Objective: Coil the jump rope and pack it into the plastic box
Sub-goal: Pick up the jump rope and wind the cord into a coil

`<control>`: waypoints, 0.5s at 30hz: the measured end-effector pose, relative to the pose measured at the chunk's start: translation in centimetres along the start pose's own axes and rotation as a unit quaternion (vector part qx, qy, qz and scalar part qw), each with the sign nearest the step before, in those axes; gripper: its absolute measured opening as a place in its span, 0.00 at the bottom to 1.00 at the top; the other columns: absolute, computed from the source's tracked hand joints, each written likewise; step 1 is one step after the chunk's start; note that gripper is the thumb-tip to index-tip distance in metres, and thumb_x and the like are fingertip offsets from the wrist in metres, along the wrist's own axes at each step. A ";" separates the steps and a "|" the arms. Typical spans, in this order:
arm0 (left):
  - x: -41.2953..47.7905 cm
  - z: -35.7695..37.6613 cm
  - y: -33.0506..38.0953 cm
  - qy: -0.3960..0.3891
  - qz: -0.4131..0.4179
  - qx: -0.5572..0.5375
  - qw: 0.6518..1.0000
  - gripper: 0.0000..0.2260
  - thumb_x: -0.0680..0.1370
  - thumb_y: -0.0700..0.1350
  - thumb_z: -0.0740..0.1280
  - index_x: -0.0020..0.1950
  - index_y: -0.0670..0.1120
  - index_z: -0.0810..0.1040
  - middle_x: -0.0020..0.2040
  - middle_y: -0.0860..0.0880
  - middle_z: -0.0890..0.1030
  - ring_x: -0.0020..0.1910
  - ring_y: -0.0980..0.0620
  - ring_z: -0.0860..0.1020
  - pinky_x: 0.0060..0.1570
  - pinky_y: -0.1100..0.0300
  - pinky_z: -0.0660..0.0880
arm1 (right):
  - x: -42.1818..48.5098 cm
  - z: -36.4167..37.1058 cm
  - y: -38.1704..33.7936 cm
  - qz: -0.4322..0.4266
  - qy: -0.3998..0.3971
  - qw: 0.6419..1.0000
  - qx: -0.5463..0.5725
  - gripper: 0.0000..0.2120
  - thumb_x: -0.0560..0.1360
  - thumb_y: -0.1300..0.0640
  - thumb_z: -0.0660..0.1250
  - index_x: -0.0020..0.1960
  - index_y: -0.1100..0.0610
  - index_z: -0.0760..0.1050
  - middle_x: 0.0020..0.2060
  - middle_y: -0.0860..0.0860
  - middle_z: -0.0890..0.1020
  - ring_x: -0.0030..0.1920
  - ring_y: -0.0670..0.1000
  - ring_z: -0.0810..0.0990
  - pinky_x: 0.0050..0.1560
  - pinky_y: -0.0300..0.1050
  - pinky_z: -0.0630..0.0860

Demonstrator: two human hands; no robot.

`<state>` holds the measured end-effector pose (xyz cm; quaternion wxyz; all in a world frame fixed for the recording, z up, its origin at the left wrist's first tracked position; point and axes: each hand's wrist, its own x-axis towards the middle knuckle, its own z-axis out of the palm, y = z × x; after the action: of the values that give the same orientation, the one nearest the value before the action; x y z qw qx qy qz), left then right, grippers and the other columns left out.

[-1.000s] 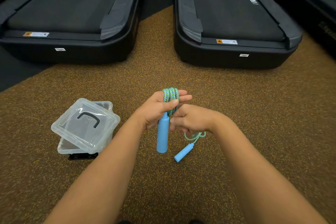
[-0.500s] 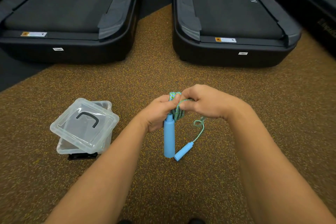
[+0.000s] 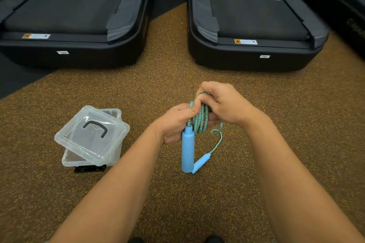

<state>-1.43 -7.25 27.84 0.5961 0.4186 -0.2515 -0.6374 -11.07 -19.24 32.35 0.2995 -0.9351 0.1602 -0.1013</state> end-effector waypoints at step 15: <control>-0.2 -0.5 0.5 -0.126 -0.022 0.002 0.992 0.19 0.76 0.39 0.61 0.64 0.29 0.70 0.58 0.32 0.78 0.61 0.34 0.75 0.66 0.43 0.68 | -1.8 3.4 4.0 0.151 -0.018 0.885 0.441 0.09 0.77 0.63 0.62 0.43 0.59 0.80 0.34 0.50 0.82 0.34 0.46 0.79 0.34 0.38 0.77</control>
<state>-0.70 -7.08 28.01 0.5446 0.3417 -0.3160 -0.6977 -12.71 -19.86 27.06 0.6952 -0.6727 0.2335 -0.0984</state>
